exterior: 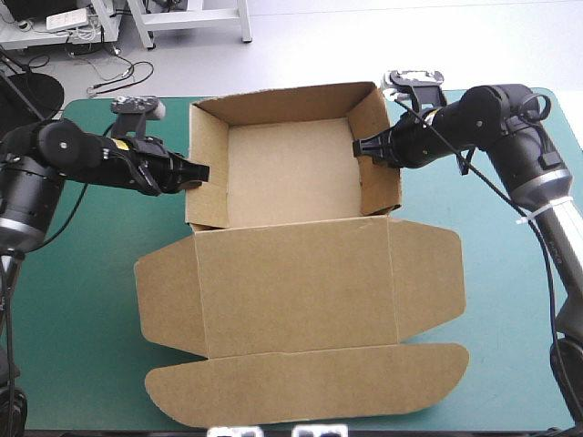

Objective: Fold the box

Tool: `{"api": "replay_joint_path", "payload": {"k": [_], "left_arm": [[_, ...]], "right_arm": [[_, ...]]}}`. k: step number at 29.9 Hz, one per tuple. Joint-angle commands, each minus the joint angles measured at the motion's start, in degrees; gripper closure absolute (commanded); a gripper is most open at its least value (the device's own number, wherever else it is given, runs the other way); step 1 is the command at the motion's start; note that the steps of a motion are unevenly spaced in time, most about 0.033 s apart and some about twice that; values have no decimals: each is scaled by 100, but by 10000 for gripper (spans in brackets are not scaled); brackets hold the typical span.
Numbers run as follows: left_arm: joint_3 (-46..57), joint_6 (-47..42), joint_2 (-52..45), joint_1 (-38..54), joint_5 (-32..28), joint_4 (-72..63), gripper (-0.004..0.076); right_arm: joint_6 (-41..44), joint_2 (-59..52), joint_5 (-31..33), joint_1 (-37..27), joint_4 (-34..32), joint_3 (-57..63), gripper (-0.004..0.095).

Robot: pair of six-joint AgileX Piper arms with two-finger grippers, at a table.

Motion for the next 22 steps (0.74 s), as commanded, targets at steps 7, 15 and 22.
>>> {"api": "replay_joint_path", "payload": {"k": [7,15,22], "left_arm": [[-134,-785,762,-1237,-259,671,734],[-134,-1317,1418,-1794,-386,1323,734],[-134,-1442,1826,-1849,-426,1398,734]], "right_arm": [[38,-282,-98,18,287,1512,922],[38,-282,-964,18,536,2362,922],[38,-261,-1511,18,454,2360,922]]}}
